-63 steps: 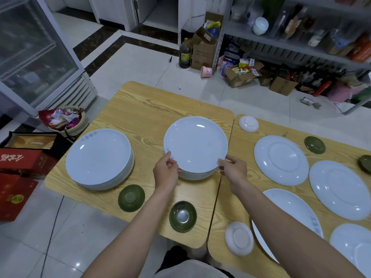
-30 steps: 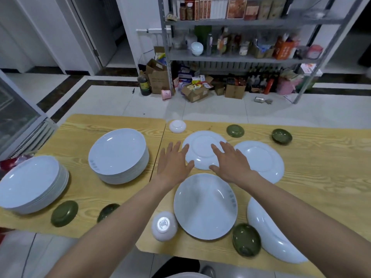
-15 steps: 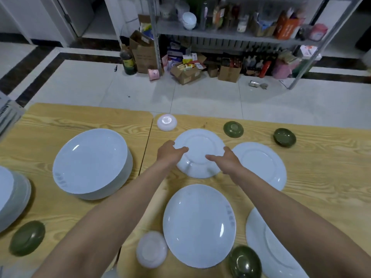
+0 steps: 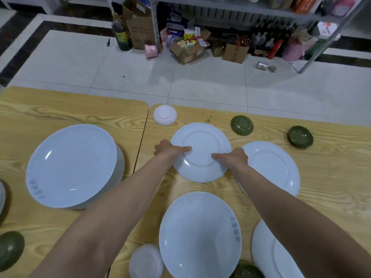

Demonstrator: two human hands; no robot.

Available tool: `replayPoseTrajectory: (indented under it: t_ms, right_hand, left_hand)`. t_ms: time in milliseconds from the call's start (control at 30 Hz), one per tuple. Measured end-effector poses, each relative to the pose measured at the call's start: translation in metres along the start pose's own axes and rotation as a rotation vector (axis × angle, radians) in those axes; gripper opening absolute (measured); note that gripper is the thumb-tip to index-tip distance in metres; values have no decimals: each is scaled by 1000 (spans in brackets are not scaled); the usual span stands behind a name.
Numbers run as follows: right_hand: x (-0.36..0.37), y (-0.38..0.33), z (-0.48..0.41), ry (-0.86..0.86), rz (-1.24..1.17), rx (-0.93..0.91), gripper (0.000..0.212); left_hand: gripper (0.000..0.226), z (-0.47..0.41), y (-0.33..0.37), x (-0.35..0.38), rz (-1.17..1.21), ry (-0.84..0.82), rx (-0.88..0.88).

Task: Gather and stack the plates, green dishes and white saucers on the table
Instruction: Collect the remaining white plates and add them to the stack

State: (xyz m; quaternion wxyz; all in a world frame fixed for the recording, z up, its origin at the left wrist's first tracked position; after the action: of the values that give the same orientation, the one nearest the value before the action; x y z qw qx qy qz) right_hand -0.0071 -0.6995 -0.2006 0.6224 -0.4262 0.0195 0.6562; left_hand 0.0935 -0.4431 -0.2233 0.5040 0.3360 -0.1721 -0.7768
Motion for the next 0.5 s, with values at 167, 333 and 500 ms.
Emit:
replayPoseTrajectory:
  t_ms: [167,333,500]
  right_hand:
    - [7,3,-11,14,-70,58,54]
    - [10,4,-19,-12,-205,110,49]
    - [21,6,-20,-63,-161,134,61]
  left_hand:
    - [80,-10,-2,-9,-81,31,-29]
    - [78,-13,-3,-14,-61,5,-68]
    - [74,-14,-6,-27,-38,14,-91]
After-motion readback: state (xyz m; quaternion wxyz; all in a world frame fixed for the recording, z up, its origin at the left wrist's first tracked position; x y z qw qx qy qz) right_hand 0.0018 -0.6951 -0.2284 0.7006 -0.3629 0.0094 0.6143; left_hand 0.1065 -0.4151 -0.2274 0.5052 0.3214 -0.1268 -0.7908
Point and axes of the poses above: each hand's wrist, its own z-axis away from the middle knuckle, its own x-axis out of the palm, y = z × x, the point moved 10 cm from there along -z, towards the middle knuckle, and after that the axes turned 4 degrees about z, right-handed, at the moved point
